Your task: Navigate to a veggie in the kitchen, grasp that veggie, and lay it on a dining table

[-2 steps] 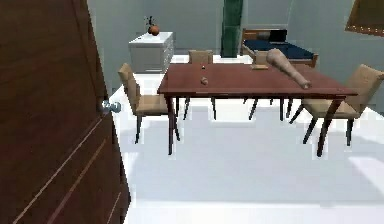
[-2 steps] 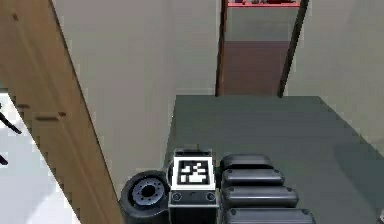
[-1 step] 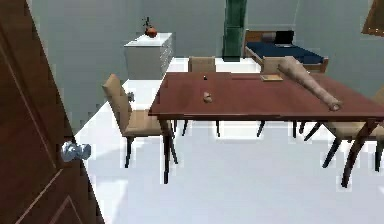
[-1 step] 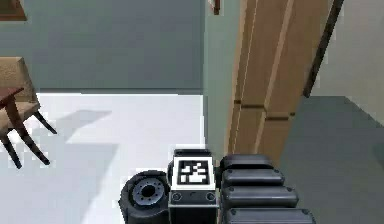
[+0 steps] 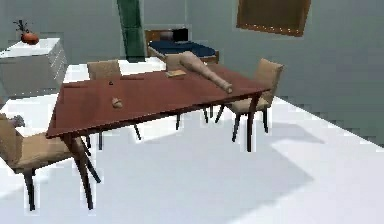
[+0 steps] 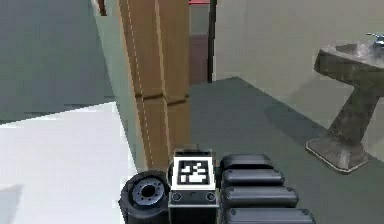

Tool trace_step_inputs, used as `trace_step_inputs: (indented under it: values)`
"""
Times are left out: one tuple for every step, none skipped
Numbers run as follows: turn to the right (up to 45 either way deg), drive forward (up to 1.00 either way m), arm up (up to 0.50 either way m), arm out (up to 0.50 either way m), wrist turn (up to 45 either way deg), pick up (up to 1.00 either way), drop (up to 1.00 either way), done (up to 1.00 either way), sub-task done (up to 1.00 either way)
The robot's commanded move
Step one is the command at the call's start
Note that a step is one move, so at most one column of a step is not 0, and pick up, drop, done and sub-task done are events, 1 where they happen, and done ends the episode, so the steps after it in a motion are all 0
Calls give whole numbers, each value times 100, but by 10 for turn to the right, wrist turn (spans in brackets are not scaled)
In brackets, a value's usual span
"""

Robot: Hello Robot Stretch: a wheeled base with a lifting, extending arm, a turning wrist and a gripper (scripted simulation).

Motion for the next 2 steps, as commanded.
trace_step_inputs:
  values:
    - [0,100,0,0,0,0,0,0,0]
    - [-390,0,0,0,0,0,0,0,0]
